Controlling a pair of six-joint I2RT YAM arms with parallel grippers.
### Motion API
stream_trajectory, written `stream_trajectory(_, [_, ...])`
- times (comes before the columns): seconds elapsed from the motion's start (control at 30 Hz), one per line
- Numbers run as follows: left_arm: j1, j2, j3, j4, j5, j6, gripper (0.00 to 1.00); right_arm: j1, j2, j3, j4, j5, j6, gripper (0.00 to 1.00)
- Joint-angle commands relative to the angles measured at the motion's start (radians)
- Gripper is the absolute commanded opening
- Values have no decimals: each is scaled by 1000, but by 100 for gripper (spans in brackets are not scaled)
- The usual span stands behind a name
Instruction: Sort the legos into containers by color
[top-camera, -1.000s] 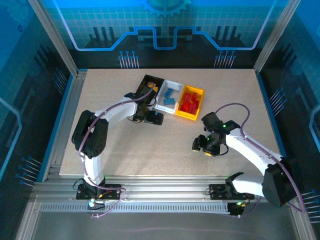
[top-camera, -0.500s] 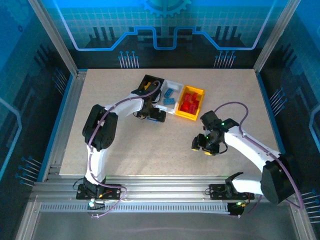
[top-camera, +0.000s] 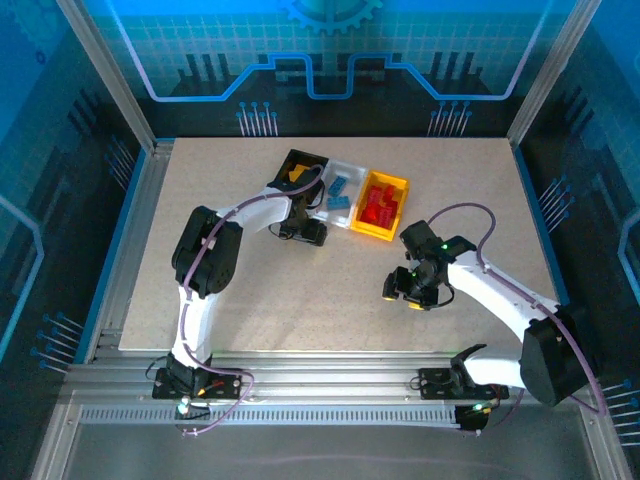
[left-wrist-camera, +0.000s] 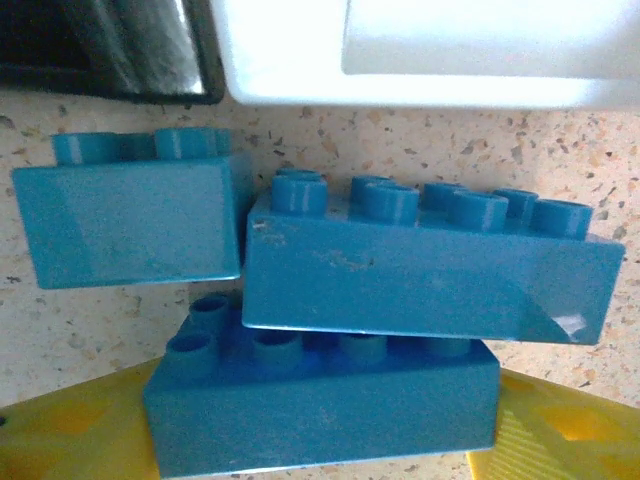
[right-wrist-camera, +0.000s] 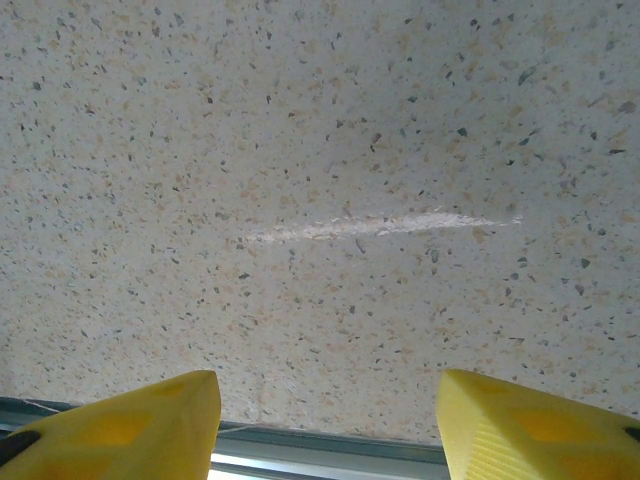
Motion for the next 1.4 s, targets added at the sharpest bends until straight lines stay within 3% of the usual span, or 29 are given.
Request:
stream_trajectory(0.0, [1, -28, -11, -30, -6, -12, 64, 14, 8, -3, 7, -3, 22, 61])
stream_trajectory(0.43, [1, -292, -270, 32, 71, -174, 65, 29, 21, -17, 47, -11, 24, 61])
stream_trajectory(0.63, [4, -377, -270, 18, 102, -223, 66, 33, 30, -24, 67, -15, 21, 61])
stream_trajectory(0.87, [21, -311, -49, -28, 151, -271, 66, 33, 19, -37, 82, -11, 25, 61])
stream_trajectory(1.23, [27, 61, 499, -168, 168, -321, 66, 32, -63, -53, 24, 20, 38, 61])
stream_trajectory(1.37, [27, 158, 623, -181, 178, -348, 66, 32, -105, -72, 2, 27, 57, 61])
